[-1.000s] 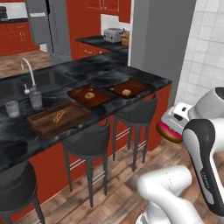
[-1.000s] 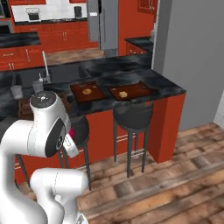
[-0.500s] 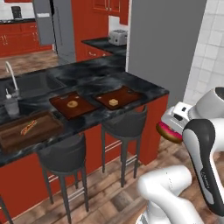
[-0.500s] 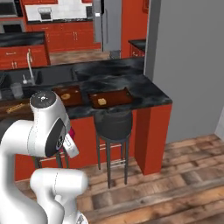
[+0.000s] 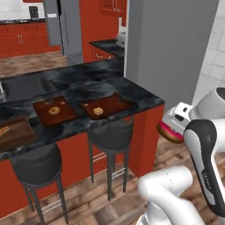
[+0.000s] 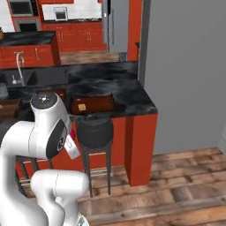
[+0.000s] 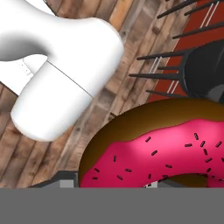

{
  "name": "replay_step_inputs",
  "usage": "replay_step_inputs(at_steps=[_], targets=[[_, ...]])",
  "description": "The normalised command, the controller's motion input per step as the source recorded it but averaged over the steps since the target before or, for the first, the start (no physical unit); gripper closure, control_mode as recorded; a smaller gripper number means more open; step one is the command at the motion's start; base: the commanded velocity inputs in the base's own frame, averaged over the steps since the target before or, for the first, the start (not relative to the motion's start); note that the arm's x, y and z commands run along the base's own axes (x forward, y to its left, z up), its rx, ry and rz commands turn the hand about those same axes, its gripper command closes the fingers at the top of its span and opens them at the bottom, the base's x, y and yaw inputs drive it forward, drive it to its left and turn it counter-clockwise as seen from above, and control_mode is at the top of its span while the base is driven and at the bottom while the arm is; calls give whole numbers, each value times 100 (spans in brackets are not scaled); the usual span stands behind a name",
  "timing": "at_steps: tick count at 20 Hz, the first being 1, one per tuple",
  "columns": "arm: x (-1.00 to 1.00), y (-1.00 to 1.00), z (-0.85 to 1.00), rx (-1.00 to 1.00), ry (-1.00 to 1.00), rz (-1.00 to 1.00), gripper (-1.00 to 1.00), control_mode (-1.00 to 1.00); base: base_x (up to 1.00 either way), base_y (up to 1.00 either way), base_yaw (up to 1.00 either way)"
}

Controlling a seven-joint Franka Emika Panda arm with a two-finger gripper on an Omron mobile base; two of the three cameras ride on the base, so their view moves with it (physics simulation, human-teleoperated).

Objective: Take the cake and donut from the fridge and place them on the empty tray on the dining counter.

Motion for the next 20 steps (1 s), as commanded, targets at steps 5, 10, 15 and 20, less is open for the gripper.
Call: replay_step_inputs(at_steps=[5, 10, 15, 20], targets=[[0, 0, 0, 0, 0, 0, 100, 100, 52, -48, 26], [0, 0, 0, 0, 0, 0, 100, 100, 50, -46, 24], [0, 0, 0, 0, 0, 0, 100, 100, 53, -38, 22], [0, 0, 0, 0, 0, 0, 100, 100, 58, -33, 22]])
